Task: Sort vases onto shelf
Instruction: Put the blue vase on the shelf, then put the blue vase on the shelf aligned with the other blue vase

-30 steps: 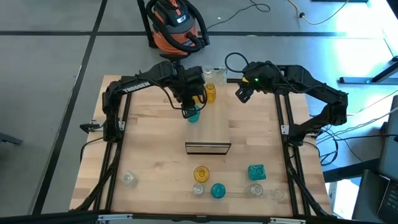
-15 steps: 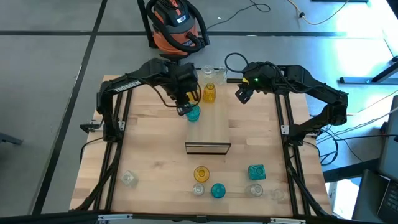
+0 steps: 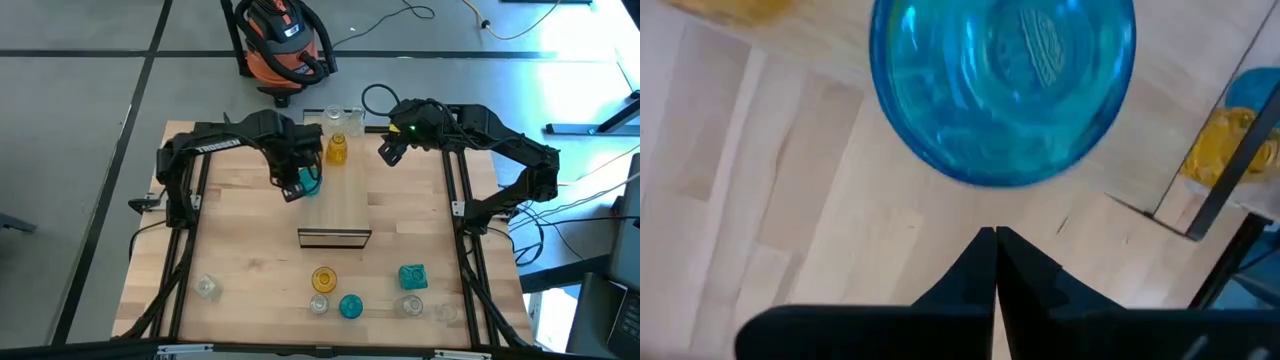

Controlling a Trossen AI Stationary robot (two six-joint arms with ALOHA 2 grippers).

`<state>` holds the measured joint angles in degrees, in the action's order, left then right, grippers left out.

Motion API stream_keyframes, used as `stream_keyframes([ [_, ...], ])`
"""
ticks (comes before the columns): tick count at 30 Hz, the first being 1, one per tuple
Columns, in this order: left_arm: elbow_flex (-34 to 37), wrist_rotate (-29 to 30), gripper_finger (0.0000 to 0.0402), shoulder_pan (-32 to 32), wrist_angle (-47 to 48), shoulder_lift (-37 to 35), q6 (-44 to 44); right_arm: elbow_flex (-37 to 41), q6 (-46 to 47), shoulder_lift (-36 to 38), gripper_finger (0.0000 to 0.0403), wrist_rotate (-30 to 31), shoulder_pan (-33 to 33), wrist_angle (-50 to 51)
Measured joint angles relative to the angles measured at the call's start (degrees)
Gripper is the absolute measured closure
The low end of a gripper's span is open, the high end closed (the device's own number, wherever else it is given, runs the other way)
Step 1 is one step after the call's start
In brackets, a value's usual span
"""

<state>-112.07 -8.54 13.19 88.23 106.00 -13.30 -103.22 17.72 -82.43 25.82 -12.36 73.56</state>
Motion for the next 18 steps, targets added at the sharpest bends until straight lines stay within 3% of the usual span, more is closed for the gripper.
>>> stream_keyframes([
  [7, 0.9, 0.4, 0.0401, 0.6, -6.8, 0.0, 0.1, 0.0, 0.3, 0.0, 0.0178, -1.0, 0.0, 0.0],
  [15, 0.9, 4.1, 0.0401, 2.5, -3.8, -0.6, 0.6, 0.0, 0.4, 0.0, 0.0178, -1.4, 0.0, 0.6],
  [18, 0.9, 7.0, 0.0401, 3.8, 1.4, -2.4, 1.0, 0.0, 1.3, 0.0, 0.0178, -6.3, 0.0, 4.2],
])
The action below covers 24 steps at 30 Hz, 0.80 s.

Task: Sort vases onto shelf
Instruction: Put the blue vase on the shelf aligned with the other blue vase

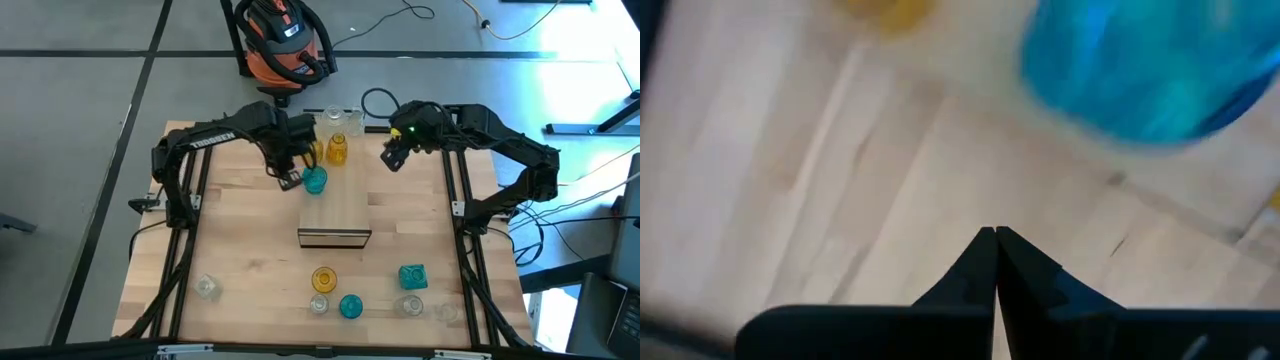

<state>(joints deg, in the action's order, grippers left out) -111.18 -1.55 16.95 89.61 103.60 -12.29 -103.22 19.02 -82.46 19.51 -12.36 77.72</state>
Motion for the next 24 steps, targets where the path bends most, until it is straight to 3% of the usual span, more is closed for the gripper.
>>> stream_keyframes([
  [6, 0.4, -2.1, 0.0401, 1.9, -0.8, -9.5, -0.4, 2.6, 0.9, 2.9, 0.0178, -10.4, 4.7, 8.1],
  [11, 5.0, -7.8, 0.0401, 1.4, -2.4, -17.9, 0.3, 11.0, 5.2, 10.5, 0.0178, -20.6, 15.4, 5.2],
  [14, 10.3, -8.3, 0.0401, -0.1, -5.9, -22.8, -2.3, 17.9, 11.3, 14.6, 0.0178, -21.6, 24.5, 0.0],
  [19, 20.6, -7.9, 0.0401, -2.3, -13.8, -28.2, -6.2, 29.1, 21.5, 17.4, 0.0178, -17.5, 39.0, -5.0],
  [24, 27.9, -7.6, 0.0401, -4.2, -17.9, -30.9, -10.1, 35.5, 31.1, 16.9, 0.0178, -13.5, 47.8, -8.9],
])
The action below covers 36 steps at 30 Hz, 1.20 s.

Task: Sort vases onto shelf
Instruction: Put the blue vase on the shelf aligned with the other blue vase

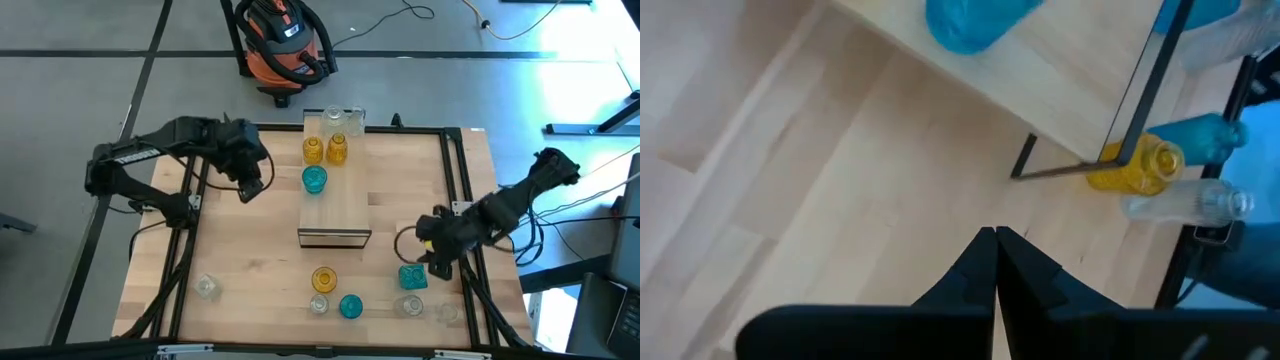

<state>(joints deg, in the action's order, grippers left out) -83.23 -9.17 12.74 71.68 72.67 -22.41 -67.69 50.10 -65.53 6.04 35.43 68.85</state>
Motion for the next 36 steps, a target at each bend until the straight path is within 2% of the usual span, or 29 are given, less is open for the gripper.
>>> stream_keyframes([
  [5, 2.4, 0.0, 0.0401, -1.3, -1.3, -0.4, -0.6, 4.3, 6.1, 0.0, 0.0178, 1.1, 2.8, -3.8],
  [14, 2.7, 0.1, 0.0401, -1.6, -2.4, -0.3, 0.0, 10.0, 8.2, -0.4, 0.0178, -1.8, 3.3, -7.6],
  [23, 2.7, 0.7, 0.0401, -1.6, -2.3, -0.3, 0.4, 17.0, 8.2, -0.3, 0.0187, -8.3, 3.2, -12.3],
  [27, 2.7, 1.0, 0.0401, -1.6, -2.3, -0.3, 0.5, 17.4, 8.1, -0.4, 0.0248, -8.1, 3.2, -12.8],
  [32, 2.7, 1.6, 0.0401, -1.6, -2.3, -0.3, 1.0, 17.4, 6.6, -0.4, 0.0381, -8.3, 3.2, -16.1],
  [36, 2.7, 1.7, 0.0401, -1.6, -2.3, -0.3, 1.2, 15.8, 5.7, -0.4, 0.0385, -8.6, 2.0, -15.3],
])
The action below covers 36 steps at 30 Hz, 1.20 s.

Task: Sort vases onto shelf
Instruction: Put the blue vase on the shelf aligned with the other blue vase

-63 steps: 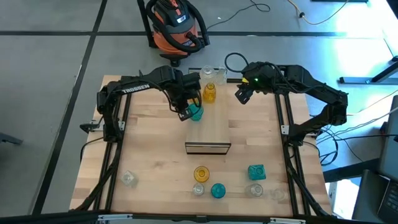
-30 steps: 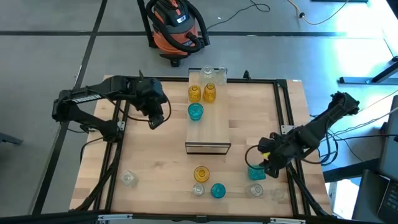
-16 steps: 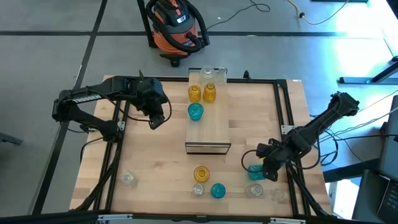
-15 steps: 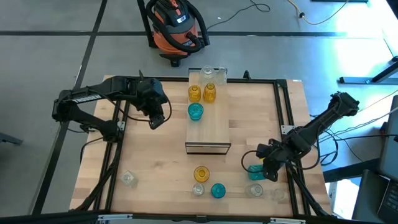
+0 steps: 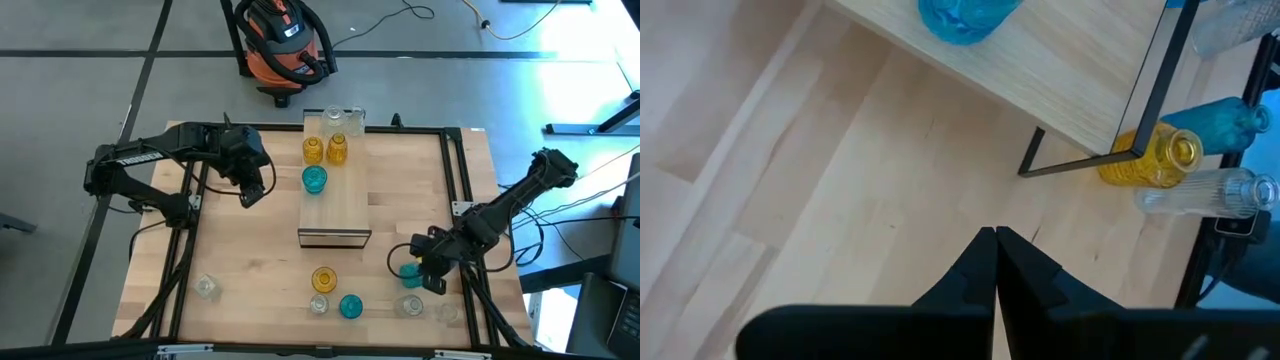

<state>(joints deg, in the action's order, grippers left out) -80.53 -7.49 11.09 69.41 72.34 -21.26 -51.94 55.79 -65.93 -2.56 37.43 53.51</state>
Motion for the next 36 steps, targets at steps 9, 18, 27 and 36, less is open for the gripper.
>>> stream_keyframes([
  [9, 0.0, 0.9, 0.0401, 0.2, 0.0, 0.0, 0.9, -16.5, -13.6, 0.0, 0.0399, 2.3, -14.2, 16.0],
  [18, 0.0, 0.9, 0.0401, 0.2, -0.1, 0.0, 0.8, -34.1, -24.6, -5.0, 0.0401, -2.7, -35.2, 23.4],
  [27, 0.0, 0.9, 0.0401, 0.1, -0.3, 0.0, 0.4, -53.6, -34.2, -21.8, 0.0402, -14.2, -50.0, 26.1],
  [36, 0.0, 0.8, 0.0401, 0.1, 0.3, 0.0, 0.4, -61.8, -38.7, -33.4, 0.0403, -24.5, -58.8, 27.6],
])
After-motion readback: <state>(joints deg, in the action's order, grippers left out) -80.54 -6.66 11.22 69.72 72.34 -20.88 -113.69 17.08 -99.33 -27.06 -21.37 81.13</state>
